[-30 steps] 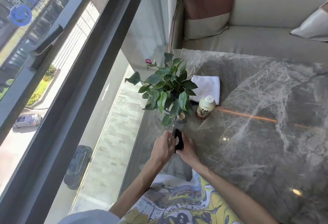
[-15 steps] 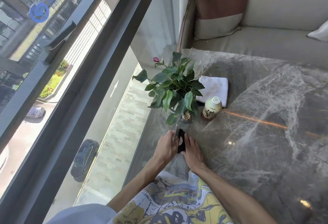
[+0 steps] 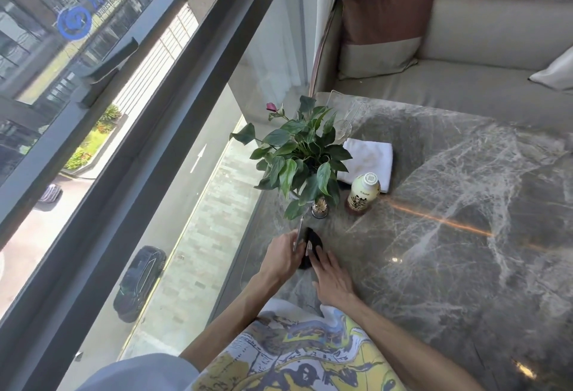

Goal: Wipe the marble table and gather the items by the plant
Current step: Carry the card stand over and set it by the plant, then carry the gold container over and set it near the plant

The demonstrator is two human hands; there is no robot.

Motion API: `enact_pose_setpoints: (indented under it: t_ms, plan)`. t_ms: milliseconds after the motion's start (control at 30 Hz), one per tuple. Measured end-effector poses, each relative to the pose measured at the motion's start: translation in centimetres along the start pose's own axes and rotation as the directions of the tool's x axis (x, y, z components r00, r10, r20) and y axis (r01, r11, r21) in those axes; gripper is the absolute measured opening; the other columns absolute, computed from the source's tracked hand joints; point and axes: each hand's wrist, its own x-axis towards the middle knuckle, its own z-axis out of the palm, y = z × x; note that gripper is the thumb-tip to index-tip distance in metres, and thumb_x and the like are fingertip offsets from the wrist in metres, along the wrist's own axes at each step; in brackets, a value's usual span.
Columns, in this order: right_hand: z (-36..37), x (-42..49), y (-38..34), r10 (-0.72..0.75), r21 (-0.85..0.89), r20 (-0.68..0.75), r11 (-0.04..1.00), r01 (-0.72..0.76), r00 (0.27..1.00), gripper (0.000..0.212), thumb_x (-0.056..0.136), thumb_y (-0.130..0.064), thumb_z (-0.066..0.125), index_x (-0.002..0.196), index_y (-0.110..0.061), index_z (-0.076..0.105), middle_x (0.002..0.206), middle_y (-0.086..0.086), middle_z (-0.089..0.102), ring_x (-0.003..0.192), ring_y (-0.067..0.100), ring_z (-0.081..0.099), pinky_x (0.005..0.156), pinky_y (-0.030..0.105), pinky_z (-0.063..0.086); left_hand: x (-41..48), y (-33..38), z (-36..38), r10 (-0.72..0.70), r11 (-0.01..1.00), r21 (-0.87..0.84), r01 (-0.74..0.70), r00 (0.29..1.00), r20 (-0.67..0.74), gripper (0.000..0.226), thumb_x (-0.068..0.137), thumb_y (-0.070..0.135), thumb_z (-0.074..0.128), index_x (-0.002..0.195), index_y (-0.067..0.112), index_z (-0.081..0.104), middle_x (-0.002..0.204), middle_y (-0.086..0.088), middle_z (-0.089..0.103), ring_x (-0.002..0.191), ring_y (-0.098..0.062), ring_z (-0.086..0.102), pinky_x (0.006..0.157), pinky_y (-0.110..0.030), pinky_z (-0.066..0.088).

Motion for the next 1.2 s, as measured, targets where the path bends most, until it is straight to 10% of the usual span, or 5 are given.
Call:
enact_pose_setpoints:
  t_ms: [333,467,700,867,1200]
  plan:
    - [-0.8,0.1,1.0,-0.035,-0.027,0.049,0.999,0.036,0.998,0.072,0.097,-0.028,0.046,0.157,-0.024,0.007,0.165,0.003,0.006,0.152,0.029,0.007,0.122,0.042,0.02,-0.2,0.8,-0.8,-0.04,0.997,0.063,0.036,0.997,0.065,0.026,0.093,0.027,0.054,0.087,0.003,0.058,0.083,-0.014,0.07,0.076,-0.032,0.064,0.066,-0.04,0.05]
    - [-4.0,-0.8,2.9,-0.054,0.178,-0.068,0.982,0.065,0.996,0.059,0.096,-0.024,0.048,0.152,-0.021,0.029,0.159,0.007,0.031,0.146,0.027,0.028,0.119,0.036,0.026,-0.7,2.7,-1.7,-0.043,0.99,0.135,0.028,0.993,0.111,0.047,0.094,0.03,0.057,0.129,0.004,0.039,0.115,-0.02,0.062,0.098,-0.036,0.061,0.075,-0.039,0.046]
    - [-7.1,-13.8,13.0,0.256,0.324,-0.319,0.934,-0.149,0.913,0.06,0.098,-0.032,0.052,0.153,-0.021,0.03,0.162,0.005,0.023,0.152,0.025,0.011,0.121,0.035,0.018,-3.9,10.1,1.3,0.334,0.913,0.307,-0.269,0.924,-0.185,0.042,0.084,0.017,0.052,0.126,0.012,0.058,0.118,-0.01,0.066,0.106,-0.032,0.061,0.085,-0.038,0.05]
    - [-4.3,-26.4,21.9,0.475,0.335,-0.332,0.867,-0.369,0.815,0.067,0.094,-0.041,0.057,0.152,-0.025,0.029,0.164,0.005,0.014,0.153,0.027,0.002,0.122,0.046,0.018,-4.2,16.2,11.6,0.339,0.798,0.472,-0.374,0.927,0.162,0.055,0.091,0.047,0.04,0.136,0.018,0.051,0.136,-0.005,0.056,0.132,-0.03,0.044,0.115,-0.054,0.015]
    - [-1.0,-46.1,38.2,0.714,0.432,-0.149,0.669,-0.605,0.684,0.071,0.094,-0.055,0.049,0.155,-0.031,0.021,0.165,0.002,0.008,0.153,0.025,-0.002,0.121,0.051,0.01,-10.7,29.6,32.3,0.229,0.686,0.509,-0.52,0.818,0.528,0.097,0.068,0.084,0.008,0.151,0.035,0.023,0.163,-0.005,0.014,0.15,-0.035,0.006,0.109,-0.07,-0.01]
